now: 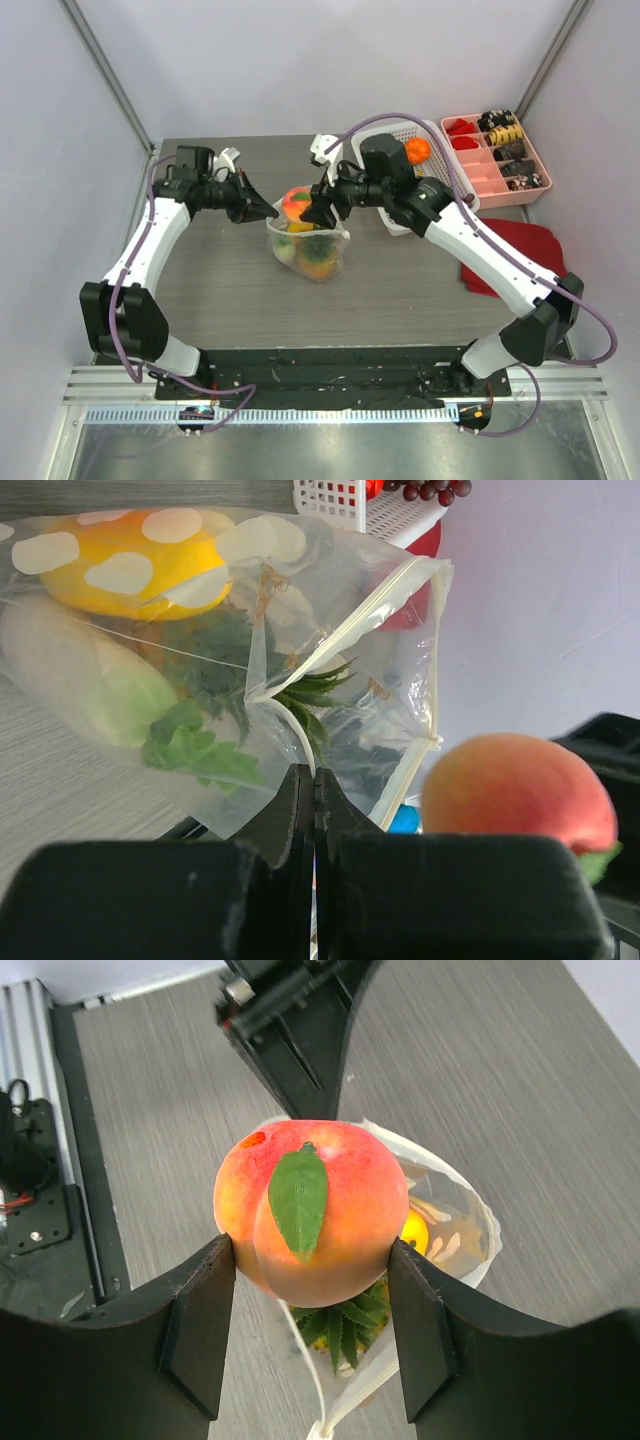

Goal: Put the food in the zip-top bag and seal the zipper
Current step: Place the fake fruit in the zipper food storage bag.

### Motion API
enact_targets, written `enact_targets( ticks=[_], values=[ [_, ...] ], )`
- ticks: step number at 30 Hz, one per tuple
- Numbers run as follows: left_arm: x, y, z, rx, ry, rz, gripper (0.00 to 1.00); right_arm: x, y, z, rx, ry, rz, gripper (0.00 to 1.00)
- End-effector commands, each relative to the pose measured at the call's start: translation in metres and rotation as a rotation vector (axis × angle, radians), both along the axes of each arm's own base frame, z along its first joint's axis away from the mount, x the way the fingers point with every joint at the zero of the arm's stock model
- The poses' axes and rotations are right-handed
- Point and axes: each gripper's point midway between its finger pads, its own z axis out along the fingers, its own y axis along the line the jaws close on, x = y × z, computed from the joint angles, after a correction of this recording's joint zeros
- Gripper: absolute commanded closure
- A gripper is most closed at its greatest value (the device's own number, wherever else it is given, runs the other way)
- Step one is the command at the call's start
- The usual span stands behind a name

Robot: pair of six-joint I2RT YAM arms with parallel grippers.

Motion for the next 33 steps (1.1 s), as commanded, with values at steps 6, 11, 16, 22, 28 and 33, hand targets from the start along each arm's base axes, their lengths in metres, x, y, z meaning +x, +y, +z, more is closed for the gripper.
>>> enact_targets(
  ticks=[6, 11, 16, 22, 28, 33],
  values=[
    [-0.007, -0.001, 0.021, -0.007, -0.100, -0.023, 1.00, 0.025, 0.010, -0.023, -0.060, 0.031, -0.060, 0.99],
    [-0.007, -0.001, 0.022, -0.008, -0.103, -0.023, 1.00, 0.025, 0.018, -0.030, -0.057, 0.082, -0.053, 0.89],
    [-0.006, -0.001, 0.025, -0.014, -0.113, -0.024, 1.00, 0.029, 0.024, -0.032, -0.045, 0.127, -0.074, 0.89],
    [-0.006, -0.003, 0.033, -0.034, -0.136, -0.027, 1.00, 0.046, 0.027, -0.046, -0.070, 0.142, -0.139, 0.97],
    [-0.004, -0.007, 0.045, -0.068, -0.159, -0.032, 1.00, 0.050, 0.029, -0.066, -0.073, 0.163, -0.162, 0.99],
    [-0.003, -0.007, 0.049, -0.076, -0.173, -0.034, 1.00, 0.041, 0.032, -0.081, -0.079, 0.201, -0.123, 0.92]
  ],
)
